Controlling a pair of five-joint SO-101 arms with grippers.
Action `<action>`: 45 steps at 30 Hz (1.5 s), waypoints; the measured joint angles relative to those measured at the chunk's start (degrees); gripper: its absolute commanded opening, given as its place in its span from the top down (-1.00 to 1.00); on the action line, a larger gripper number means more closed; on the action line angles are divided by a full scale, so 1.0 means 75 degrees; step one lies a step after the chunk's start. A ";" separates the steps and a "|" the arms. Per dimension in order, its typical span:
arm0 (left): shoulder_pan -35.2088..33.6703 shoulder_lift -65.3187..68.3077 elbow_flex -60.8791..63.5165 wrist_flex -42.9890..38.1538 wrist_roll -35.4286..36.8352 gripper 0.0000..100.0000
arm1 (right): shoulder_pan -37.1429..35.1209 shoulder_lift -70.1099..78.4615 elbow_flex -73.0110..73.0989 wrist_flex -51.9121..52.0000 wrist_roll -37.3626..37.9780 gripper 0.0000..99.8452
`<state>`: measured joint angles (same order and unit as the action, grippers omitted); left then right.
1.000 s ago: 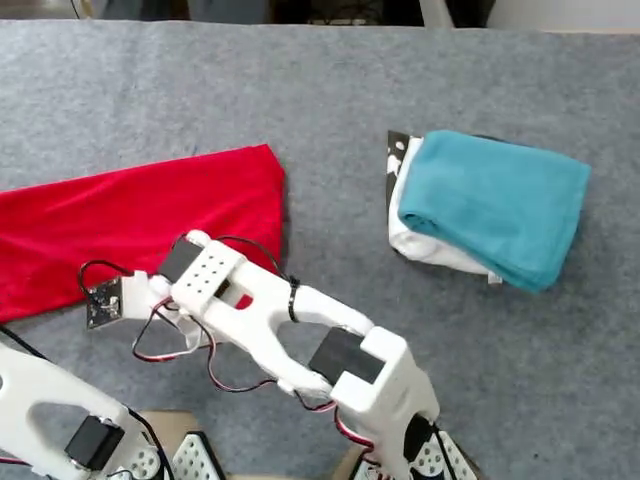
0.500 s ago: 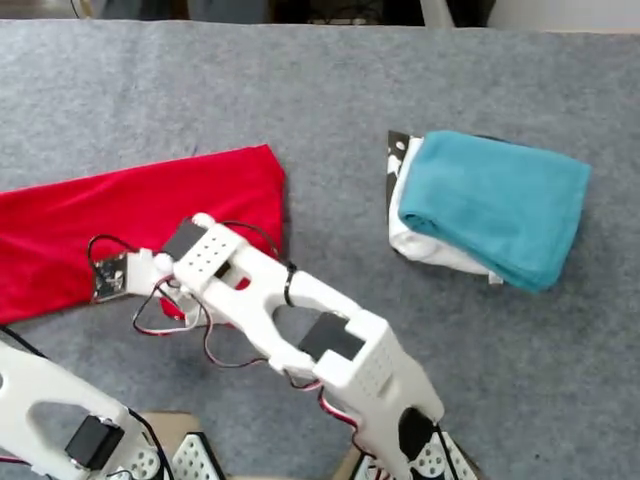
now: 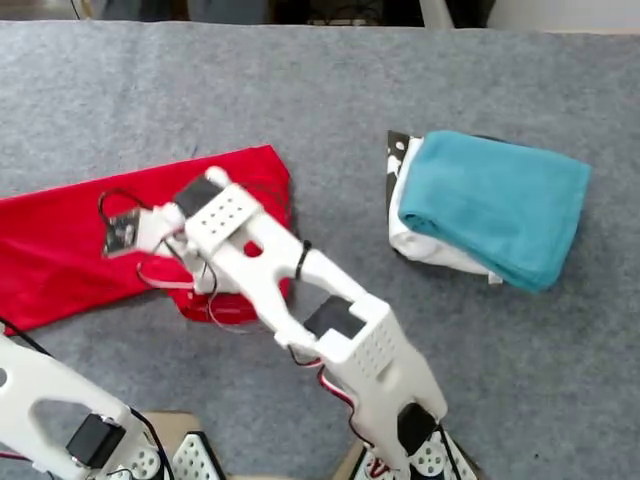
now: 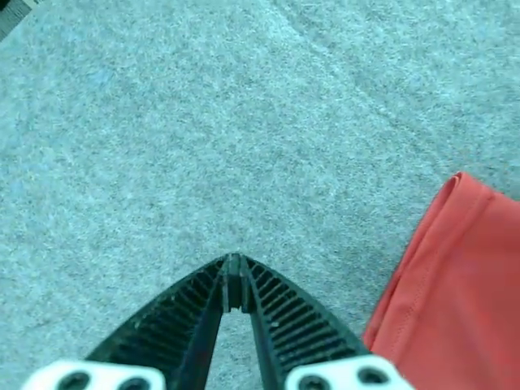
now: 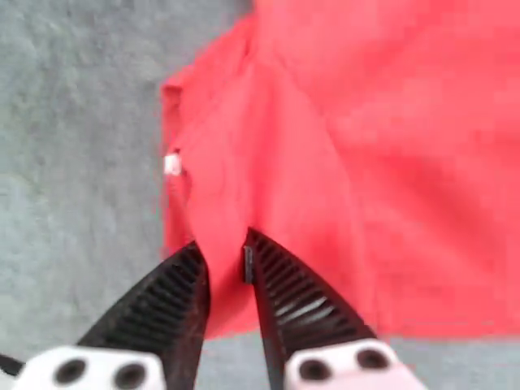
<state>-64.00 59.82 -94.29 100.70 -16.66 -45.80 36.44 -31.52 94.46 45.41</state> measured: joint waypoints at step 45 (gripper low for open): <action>0.0352 -0.0527 0.0774 0.0000 0.0000 0.94 | 0.0973 0.2485 -0.6963 0.0856 -0.0832 0.95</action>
<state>-61.36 55.87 -88.48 100.70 -16.66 -38.51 55.08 -83.74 100.88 39.16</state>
